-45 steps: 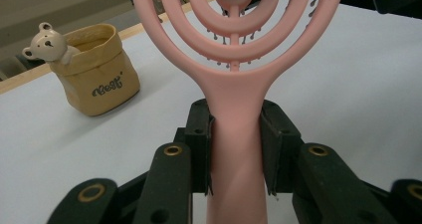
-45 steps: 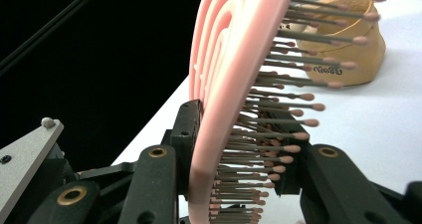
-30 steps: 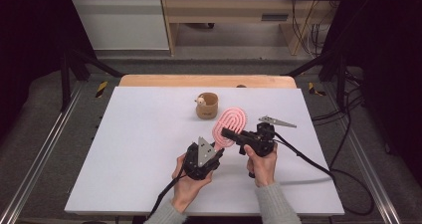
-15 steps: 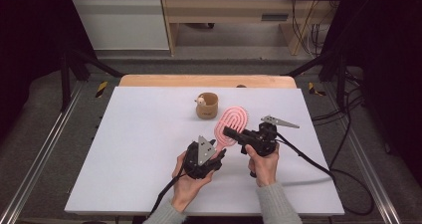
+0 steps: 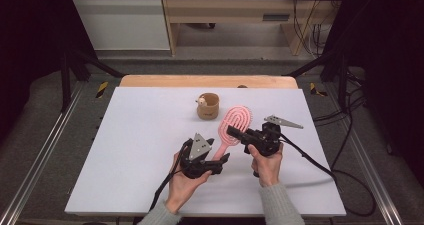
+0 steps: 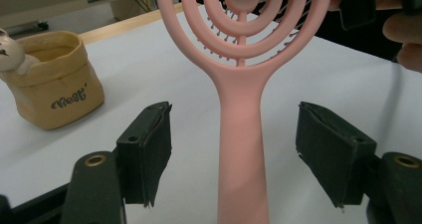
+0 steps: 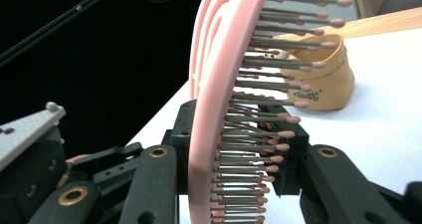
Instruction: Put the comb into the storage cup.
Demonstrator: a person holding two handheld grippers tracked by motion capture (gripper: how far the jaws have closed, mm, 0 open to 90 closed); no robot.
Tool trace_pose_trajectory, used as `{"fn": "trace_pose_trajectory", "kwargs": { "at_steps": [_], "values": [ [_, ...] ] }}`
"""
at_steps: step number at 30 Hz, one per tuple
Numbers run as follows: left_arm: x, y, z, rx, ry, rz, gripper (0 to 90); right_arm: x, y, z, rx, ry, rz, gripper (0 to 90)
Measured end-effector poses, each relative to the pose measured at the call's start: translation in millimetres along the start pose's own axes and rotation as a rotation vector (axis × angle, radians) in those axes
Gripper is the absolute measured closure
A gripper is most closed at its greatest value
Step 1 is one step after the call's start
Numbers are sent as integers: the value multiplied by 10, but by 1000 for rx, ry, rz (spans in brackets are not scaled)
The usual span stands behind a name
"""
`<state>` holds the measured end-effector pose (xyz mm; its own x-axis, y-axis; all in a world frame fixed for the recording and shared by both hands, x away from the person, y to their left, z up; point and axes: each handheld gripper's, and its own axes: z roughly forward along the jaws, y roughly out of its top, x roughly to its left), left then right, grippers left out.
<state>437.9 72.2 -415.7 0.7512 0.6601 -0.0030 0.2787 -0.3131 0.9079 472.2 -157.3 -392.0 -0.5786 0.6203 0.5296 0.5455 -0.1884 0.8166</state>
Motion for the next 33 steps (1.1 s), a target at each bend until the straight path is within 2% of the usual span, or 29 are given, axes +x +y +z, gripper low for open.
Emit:
{"fn": "trace_pose_trajectory", "kwargs": {
  "at_steps": [8,15,18,22,27,33],
  "values": [
    [114,52,-64,12,-70,-18,167,-8,20,-24,-12,-22,-22,631],
    [223,93,-141,44,-122,-16,122,-13,46,-52,-26,-35,-37,631],
    [284,118,-178,44,-129,-26,103,-15,56,-60,-28,-38,-40,631],
    [370,149,-238,44,-128,-33,66,-19,71,-73,-34,-42,-49,631],
    [473,135,-330,47,-106,-24,28,-26,92,-84,-37,-46,-56,630],
    [625,34,-432,40,-69,-55,22,-35,115,-86,-43,-54,-64,630]
  ]
}}
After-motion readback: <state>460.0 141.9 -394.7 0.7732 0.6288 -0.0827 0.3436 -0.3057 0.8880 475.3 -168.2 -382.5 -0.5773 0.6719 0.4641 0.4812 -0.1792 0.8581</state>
